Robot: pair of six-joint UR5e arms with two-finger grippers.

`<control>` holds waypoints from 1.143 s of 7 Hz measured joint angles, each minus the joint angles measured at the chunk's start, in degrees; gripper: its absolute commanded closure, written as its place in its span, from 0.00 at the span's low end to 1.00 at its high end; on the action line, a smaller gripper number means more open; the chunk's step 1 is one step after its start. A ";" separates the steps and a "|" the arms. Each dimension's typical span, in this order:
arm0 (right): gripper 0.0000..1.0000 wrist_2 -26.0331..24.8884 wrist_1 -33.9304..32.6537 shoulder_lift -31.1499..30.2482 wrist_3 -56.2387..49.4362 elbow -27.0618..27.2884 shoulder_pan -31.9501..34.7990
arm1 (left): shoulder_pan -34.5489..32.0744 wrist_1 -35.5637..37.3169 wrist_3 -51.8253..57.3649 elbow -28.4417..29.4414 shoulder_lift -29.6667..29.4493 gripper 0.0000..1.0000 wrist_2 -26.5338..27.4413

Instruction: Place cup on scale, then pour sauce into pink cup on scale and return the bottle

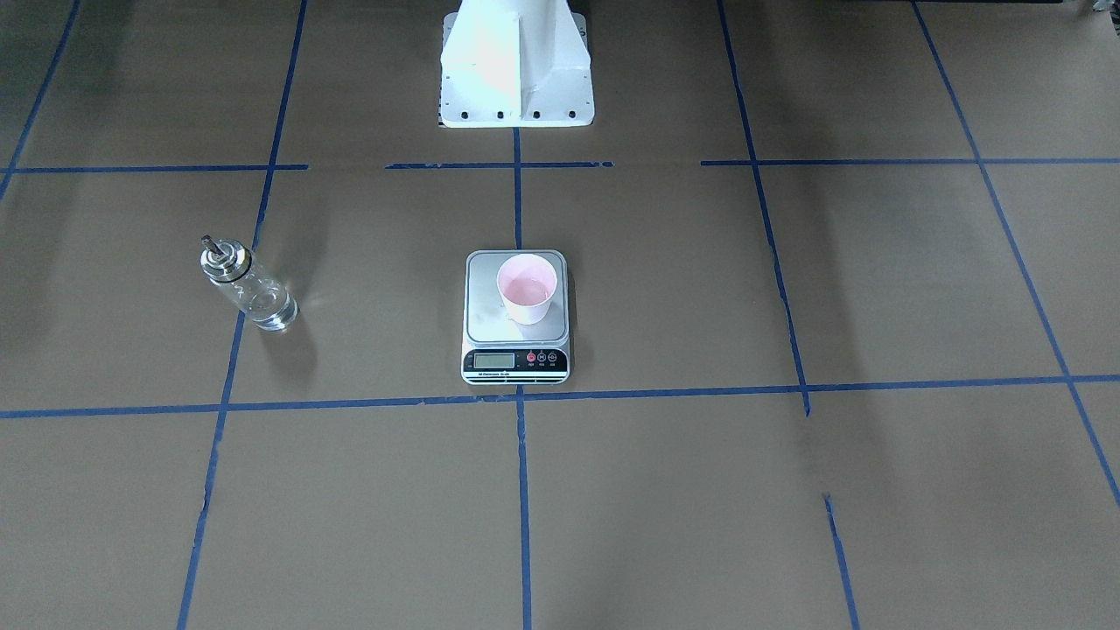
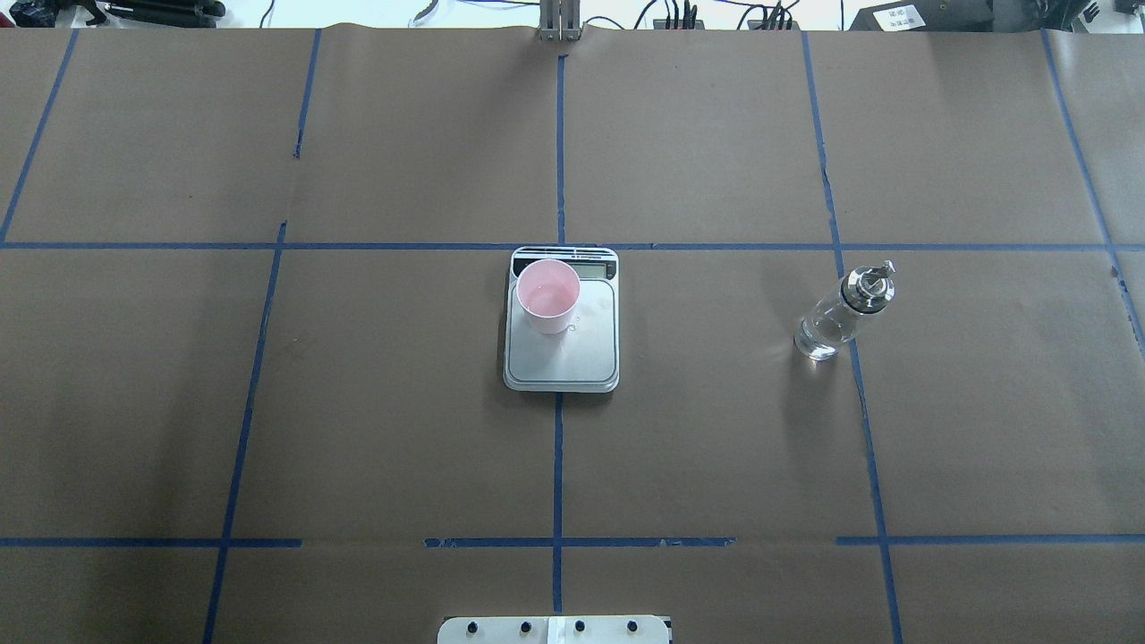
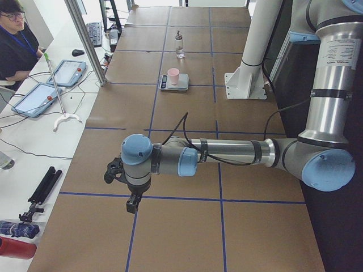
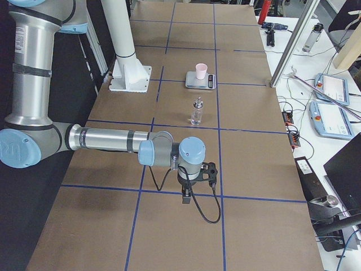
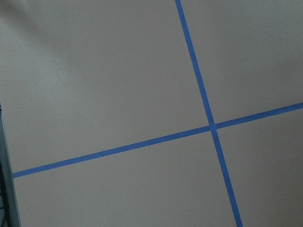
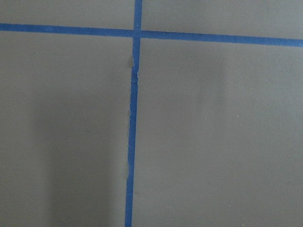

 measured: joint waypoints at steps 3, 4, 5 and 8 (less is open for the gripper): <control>0.00 0.26 1.72 -0.07 -0.06 -0.22 -0.03 | 1.26 -0.09 0.00 -0.01 0.29 0.00 -2.01; 0.00 0.28 1.84 -0.11 -0.08 -0.25 -0.03 | 2.23 -0.25 0.00 0.00 0.78 0.00 -2.88; 0.00 0.29 1.87 -0.15 -0.12 -0.28 -0.03 | 2.70 -0.37 0.00 -0.08 1.07 0.00 -3.35; 0.00 0.30 1.92 -0.18 -0.15 -0.29 -0.03 | 2.95 -0.44 0.08 -0.18 1.30 0.00 -3.61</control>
